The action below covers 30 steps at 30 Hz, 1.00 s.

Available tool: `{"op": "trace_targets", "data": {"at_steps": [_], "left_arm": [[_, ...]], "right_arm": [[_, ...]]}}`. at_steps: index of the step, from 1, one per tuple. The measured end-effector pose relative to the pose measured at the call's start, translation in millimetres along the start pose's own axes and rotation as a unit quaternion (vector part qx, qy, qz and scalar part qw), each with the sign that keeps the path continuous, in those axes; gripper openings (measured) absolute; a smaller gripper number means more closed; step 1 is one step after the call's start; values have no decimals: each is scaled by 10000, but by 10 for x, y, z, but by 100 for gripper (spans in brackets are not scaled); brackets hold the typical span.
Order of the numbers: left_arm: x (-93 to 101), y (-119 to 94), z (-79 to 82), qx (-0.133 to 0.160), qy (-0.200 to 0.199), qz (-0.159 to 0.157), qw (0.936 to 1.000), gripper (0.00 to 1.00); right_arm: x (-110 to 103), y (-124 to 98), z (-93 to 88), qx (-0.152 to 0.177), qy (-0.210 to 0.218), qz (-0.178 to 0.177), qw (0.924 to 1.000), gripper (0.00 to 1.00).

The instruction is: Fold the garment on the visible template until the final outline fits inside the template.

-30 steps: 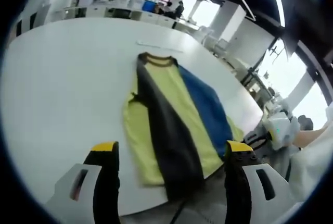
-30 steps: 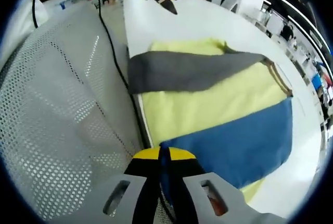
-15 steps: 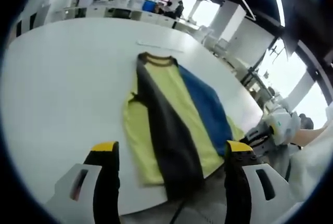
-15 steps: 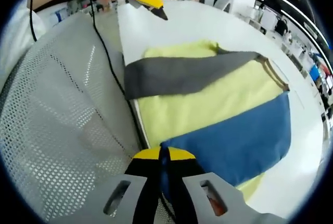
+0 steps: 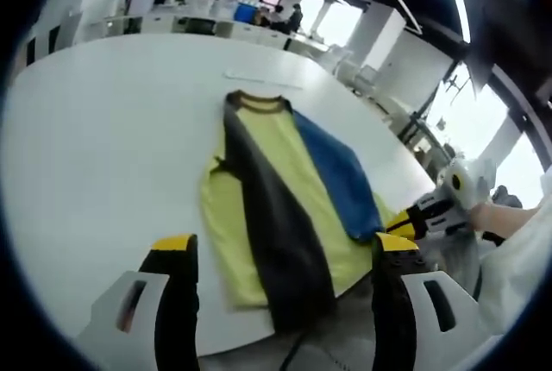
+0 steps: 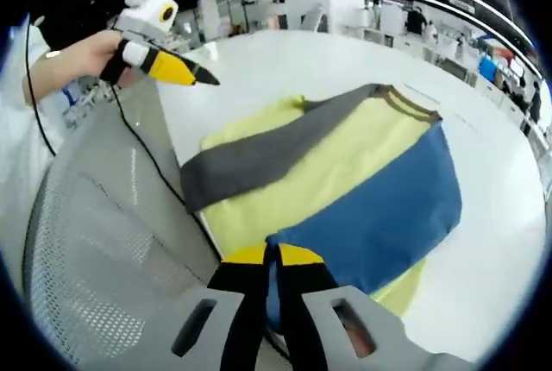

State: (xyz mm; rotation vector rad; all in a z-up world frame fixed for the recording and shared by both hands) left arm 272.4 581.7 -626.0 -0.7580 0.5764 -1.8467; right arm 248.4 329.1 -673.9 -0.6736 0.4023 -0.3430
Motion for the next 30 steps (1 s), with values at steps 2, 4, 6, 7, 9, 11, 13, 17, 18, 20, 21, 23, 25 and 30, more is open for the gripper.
{"op": "trace_targets", "data": {"at_steps": [2, 4, 6, 7, 9, 11, 13, 17, 18, 20, 21, 23, 25, 30], "left_arm": [[20, -16, -4, 22, 10, 15, 10000, 80], [41, -29, -9, 39, 5, 18, 10000, 80], [60, -41, -18, 46, 23, 31, 10000, 80], [64, -45, -20, 48, 28, 37, 10000, 80], [68, -57, -26, 58, 22, 56, 10000, 80], [70, -68, -27, 73, 6, 68, 9999, 79], [76, -82, -28, 99, -5, 80, 9999, 79], [111, -95, -54, 103, 0, 80, 9999, 79], [122, -96, -63, 95, 6, 73, 9999, 79], [143, -100, -80, 79, 23, 58, 9999, 79], [150, -103, -85, 72, 30, 53, 10000, 79], [164, -109, -89, 66, 53, 43, 10000, 79], [172, -116, -87, 69, 75, 41, 9999, 79], [190, -148, -65, 85, 127, 46, 9999, 79]], "right_arm": [[36, -62, 24, 119, 103, -47, 9999, 4], [63, -100, 45, 237, 193, -79, 9995, 4], [91, -152, 74, 356, 271, -106, 9989, 4], [104, -176, 86, 402, 303, -124, 9987, 4], [119, -207, 101, 447, 317, -151, 9984, 4], [128, -243, 122, 497, 313, -178, 9981, 4], [139, -276, 139, 571, 346, -192, 9976, 4], [152, -348, 171, 700, 412, -219, 9964, 4], [153, -364, 175, 712, 421, -230, 9963, 4], [157, -401, 182, 711, 386, -278, 9963, 4], [162, -416, 183, 705, 371, -291, 9964, 4], [174, -459, 193, 721, 345, -327, 9963, 4], [197, -502, 209, 811, 404, -360, 9952, 4], [277, -615, 245, 916, 447, -515, 9935, 3]]}}
Point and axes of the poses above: the point that each gripper's makers call its tool centre point, and the gripper's own axes: y roughly forward along the fingers, x roughly to its right, z roughly out of its top, the point moved 6 cm from there along -y, roughly backward along the fingers, and after that the axes turned 12 degrees about z, right-handed, at the moved point
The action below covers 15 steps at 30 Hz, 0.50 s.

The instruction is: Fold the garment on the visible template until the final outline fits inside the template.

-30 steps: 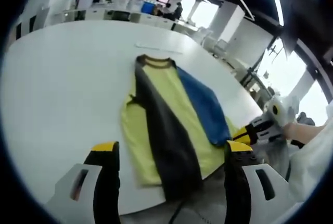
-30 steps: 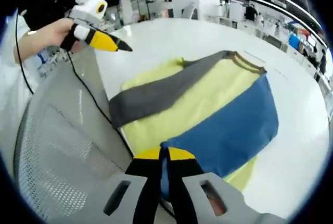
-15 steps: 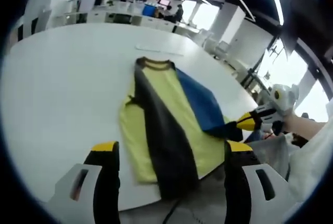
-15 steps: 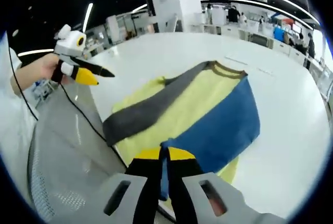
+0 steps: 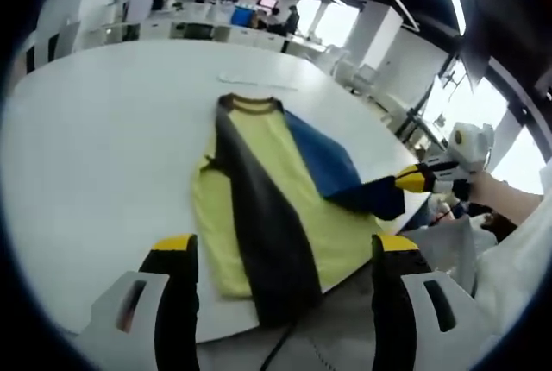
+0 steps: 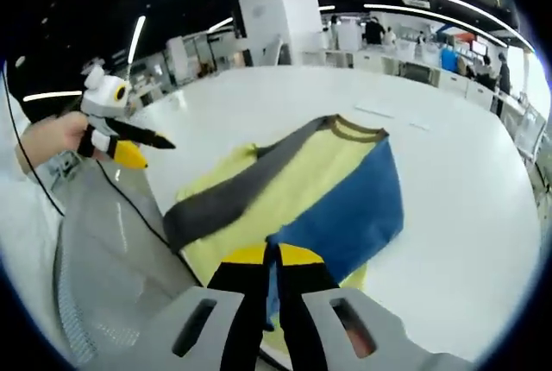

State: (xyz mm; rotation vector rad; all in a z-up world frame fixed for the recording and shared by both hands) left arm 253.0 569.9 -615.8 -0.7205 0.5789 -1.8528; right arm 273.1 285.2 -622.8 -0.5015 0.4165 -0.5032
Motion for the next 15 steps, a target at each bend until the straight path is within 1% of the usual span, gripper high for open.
{"op": "trace_targets", "data": {"at_steps": [3, 9, 15], "left_arm": [[9, -11, 11, 8, 28, -5, 10000, 79], [20, -21, 9, -16, 106, -74, 9999, 79], [30, -17, -15, -82, 196, -174, 9996, 79]], "right_arm": [[56, -67, 58, 180, 117, -74, 9997, 3], [156, -178, 119, 231, 105, -314, 9992, 3], [245, -331, 202, 460, 198, -541, 9973, 3]]}}
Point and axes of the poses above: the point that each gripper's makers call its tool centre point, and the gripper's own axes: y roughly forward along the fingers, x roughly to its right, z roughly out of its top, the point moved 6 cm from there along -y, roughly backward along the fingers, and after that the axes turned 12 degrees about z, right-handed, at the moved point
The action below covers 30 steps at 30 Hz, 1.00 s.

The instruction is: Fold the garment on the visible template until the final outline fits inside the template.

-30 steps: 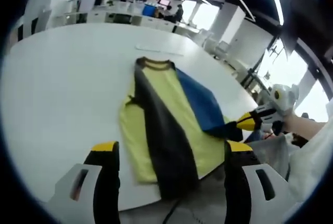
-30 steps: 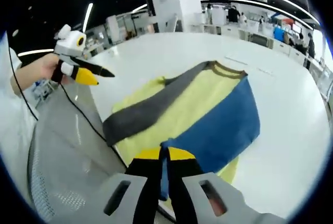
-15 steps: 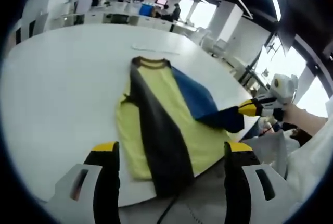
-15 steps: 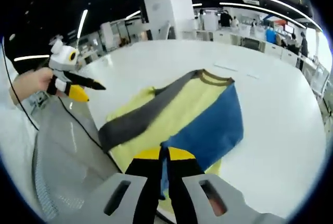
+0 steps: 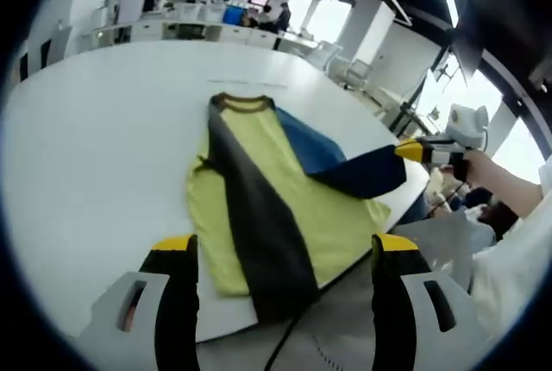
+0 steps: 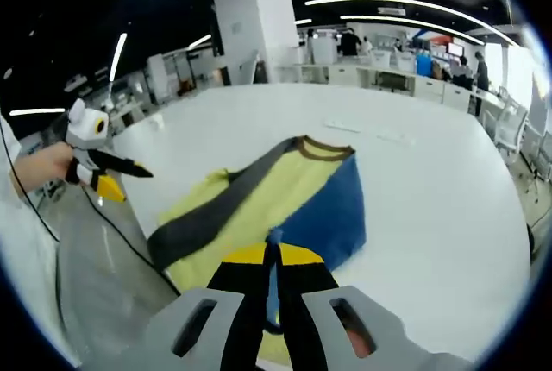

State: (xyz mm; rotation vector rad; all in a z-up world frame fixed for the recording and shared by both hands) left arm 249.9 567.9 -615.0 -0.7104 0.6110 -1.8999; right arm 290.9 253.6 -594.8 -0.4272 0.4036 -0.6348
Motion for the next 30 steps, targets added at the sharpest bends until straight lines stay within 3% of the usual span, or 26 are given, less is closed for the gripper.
{"op": "trace_targets", "data": {"at_steps": [10, 15, 18, 30], "left_arm": [[130, 31, 87, -146, 534, -458, 9974, 79], [100, 18, 207, 56, 251, -184, 9995, 79], [185, -14, 260, 159, 167, -168, 9996, 79], [221, -24, 277, 199, 94, 175, 9996, 79]], "right_arm": [[234, -339, 260, 223, -69, -449, 9987, 3], [363, -508, 395, 320, -117, -495, 9982, 3], [436, -604, 459, 283, -281, -470, 9981, 3], [645, -808, 555, 480, -392, -513, 9968, 3]]}}
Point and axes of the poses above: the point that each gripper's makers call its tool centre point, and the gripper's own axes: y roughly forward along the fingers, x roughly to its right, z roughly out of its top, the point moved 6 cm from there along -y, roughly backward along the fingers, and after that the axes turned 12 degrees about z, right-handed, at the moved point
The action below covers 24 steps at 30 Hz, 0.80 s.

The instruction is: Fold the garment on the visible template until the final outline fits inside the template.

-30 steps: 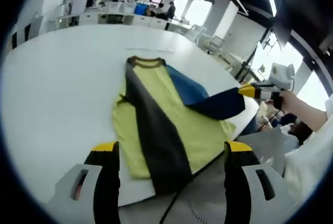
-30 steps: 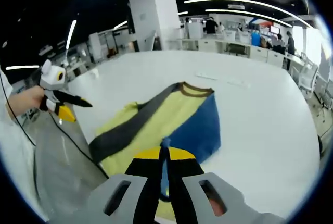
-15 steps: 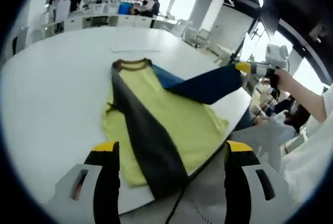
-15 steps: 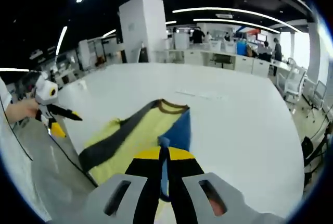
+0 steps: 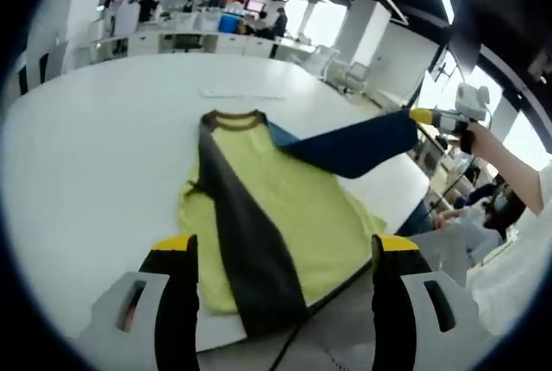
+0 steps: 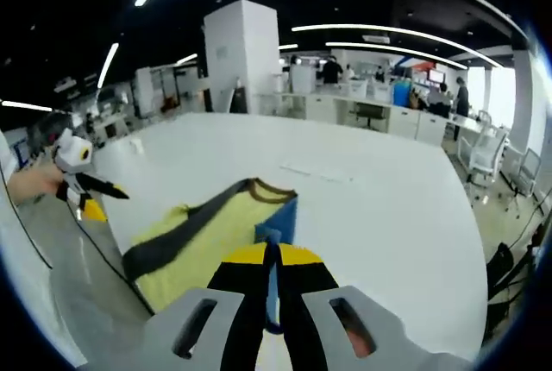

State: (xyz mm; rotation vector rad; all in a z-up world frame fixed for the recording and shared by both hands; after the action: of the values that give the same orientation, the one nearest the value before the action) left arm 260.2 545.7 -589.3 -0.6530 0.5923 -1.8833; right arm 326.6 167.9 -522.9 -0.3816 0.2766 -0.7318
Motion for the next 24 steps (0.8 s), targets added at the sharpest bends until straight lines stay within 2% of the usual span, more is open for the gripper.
{"op": "trace_targets", "data": {"at_steps": [11, 24], "left_arm": [[14, -11, -34, -44, -85, 145, 9998, 79], [84, 84, 19, -87, -56, 168, 9998, 79]], "right_arm": [[192, -160, 94, 165, -16, -177, 9997, 3], [442, -307, 122, 229, -13, -436, 9988, 3]]}}
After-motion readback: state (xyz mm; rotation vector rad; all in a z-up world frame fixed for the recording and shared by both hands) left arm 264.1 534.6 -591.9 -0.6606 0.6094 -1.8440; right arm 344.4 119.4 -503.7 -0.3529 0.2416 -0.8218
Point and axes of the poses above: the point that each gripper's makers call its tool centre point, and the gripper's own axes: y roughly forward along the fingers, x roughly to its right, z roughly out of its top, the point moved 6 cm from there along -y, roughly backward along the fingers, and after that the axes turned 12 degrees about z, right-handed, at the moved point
